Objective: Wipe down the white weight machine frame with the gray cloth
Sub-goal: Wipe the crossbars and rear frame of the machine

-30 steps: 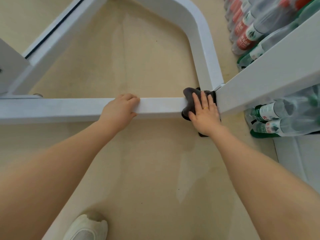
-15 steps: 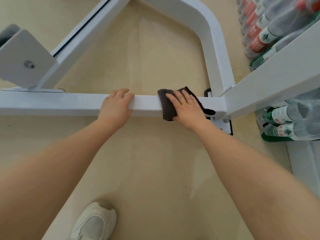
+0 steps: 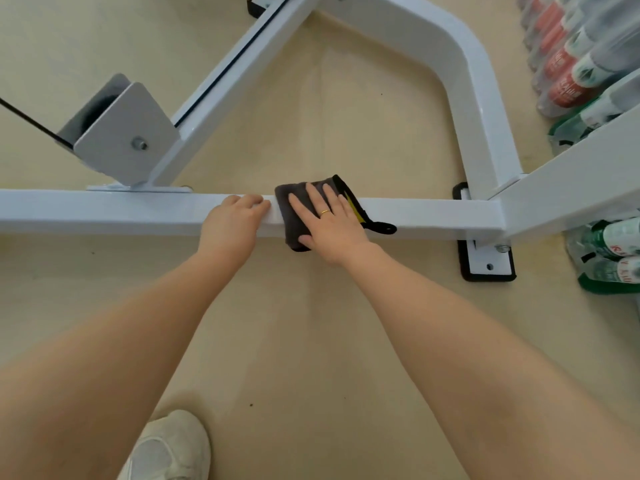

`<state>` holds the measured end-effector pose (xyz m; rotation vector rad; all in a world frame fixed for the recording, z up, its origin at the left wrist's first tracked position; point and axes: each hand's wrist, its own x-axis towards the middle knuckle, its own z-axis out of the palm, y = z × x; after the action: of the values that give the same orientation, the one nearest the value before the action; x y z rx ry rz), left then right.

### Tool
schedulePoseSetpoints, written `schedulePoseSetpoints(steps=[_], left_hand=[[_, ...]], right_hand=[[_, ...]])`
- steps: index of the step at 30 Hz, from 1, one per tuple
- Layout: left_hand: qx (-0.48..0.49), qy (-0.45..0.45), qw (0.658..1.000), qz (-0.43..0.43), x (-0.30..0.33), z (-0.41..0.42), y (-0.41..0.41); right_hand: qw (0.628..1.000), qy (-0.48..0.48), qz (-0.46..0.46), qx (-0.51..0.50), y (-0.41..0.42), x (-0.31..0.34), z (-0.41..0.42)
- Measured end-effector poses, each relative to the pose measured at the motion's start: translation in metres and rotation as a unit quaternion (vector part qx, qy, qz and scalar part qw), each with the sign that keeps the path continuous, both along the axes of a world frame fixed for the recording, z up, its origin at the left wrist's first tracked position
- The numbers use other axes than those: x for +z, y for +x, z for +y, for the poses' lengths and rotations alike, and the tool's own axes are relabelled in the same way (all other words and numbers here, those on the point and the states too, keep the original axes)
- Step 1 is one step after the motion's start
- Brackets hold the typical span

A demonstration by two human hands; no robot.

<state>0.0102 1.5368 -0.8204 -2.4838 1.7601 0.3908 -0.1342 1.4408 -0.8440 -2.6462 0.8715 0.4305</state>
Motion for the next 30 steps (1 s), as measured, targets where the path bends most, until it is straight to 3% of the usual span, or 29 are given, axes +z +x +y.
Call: schedulePoseSetpoints(steps=[5,9,12,17,21,25,30], left_hand=[[-0.017,0.010,1.000,-0.001,-0.003,0.005,0.014],[-0.002,-0.011,0.999,0.050,-0.008,0.013,0.017],[0.027,-0.020,0.995,0.098,-0.008,0.024,0.021],[0.074,-0.050,0.994,0.069,-0.005,0.048,0.041],[0.113,0.010,0.990,0.078,-0.008,0.068,0.059],[0.100,0.010,0.990,0.101,-0.012,0.074,0.067],[0.074,0.001,0.995,0.069,-0.007,0.069,0.072]], right_hand=[[0.998,-0.026,0.030,-0.042,-0.047,0.007,-0.029],[0.992,-0.056,0.058,-0.095,-0.058,0.009,-0.031],[0.992,-0.055,0.060,-0.092,-0.028,0.008,-0.010],[0.999,-0.045,0.010,0.001,0.057,0.001,0.040],[1.000,-0.020,-0.004,0.016,0.097,-0.003,0.056],[0.999,-0.043,-0.006,0.032,0.063,-0.001,0.036],[0.995,-0.059,0.025,-0.070,0.020,0.005,0.021]])
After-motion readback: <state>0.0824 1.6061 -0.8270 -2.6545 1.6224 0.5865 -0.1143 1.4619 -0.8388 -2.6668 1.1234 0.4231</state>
